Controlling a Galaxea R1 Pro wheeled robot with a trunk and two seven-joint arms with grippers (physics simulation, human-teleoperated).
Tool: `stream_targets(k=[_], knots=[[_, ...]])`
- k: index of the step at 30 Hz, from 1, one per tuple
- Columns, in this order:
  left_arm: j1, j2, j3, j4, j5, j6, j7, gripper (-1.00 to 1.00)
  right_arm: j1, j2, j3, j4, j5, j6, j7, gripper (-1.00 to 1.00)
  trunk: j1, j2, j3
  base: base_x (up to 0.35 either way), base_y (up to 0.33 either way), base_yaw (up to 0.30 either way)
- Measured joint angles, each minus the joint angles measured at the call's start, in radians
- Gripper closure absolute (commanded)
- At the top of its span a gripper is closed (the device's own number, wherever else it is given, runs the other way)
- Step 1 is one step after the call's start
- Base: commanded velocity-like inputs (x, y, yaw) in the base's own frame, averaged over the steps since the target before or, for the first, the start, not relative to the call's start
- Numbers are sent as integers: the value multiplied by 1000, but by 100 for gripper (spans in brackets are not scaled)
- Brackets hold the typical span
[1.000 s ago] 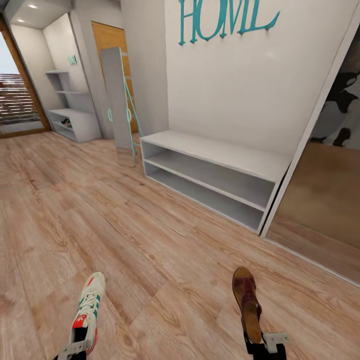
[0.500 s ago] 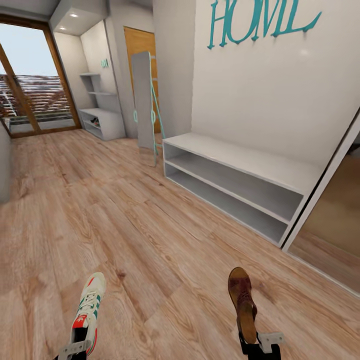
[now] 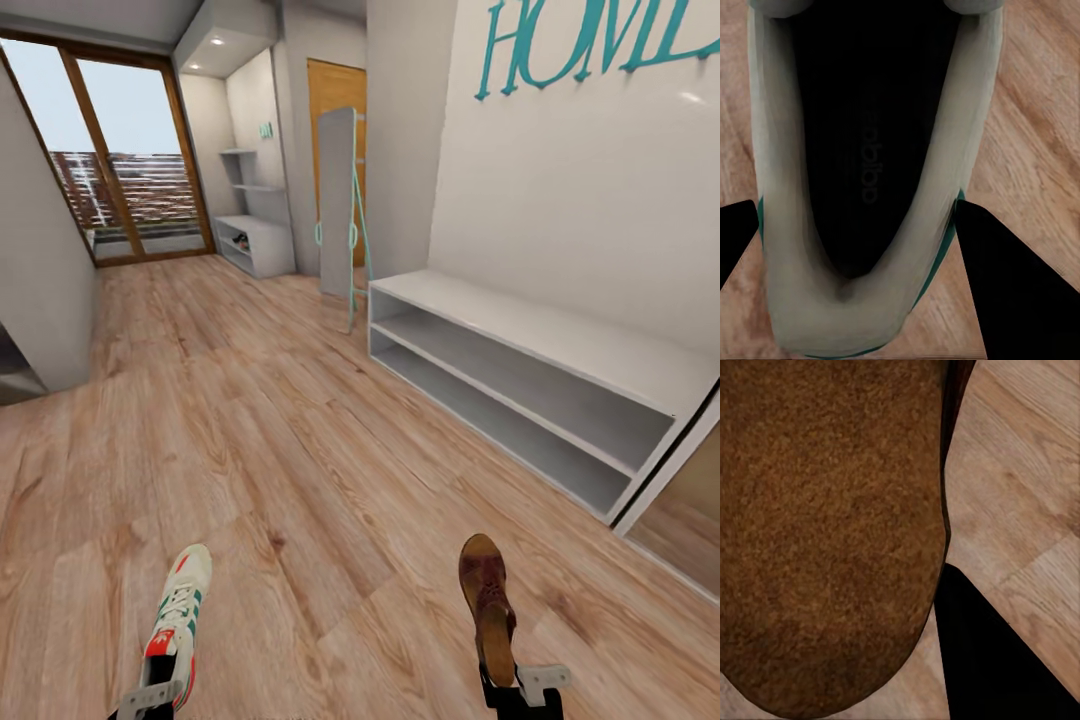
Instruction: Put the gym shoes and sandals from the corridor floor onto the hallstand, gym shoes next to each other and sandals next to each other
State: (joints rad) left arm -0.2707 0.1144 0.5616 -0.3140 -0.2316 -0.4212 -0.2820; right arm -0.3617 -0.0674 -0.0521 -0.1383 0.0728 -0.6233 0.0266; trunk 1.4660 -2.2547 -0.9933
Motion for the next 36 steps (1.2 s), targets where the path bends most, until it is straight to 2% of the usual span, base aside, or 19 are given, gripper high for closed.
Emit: stream_targets(k=[7, 29, 31, 36], knots=[[0, 0, 0, 0, 2, 0, 0, 100, 0, 0, 0, 0, 0, 0, 0, 100, 0, 0, 0, 141, 0, 278], [-1, 0, 4, -1, 2, 2, 4, 100, 0, -2, 0, -3, 0, -2, 0, 100, -1, 0, 0, 333, -13, 279], [-1, -1, 5, -1, 4, 3, 21, 100, 0, -2, 0, -3, 0, -2, 0, 100, -1, 0, 0, 340, -116, 279], [-1, -21, 3, -2, 2, 1, 118, 100, 0, -2, 0, -4, 0, -2, 0, 100, -1, 0, 0, 340, -128, 279]])
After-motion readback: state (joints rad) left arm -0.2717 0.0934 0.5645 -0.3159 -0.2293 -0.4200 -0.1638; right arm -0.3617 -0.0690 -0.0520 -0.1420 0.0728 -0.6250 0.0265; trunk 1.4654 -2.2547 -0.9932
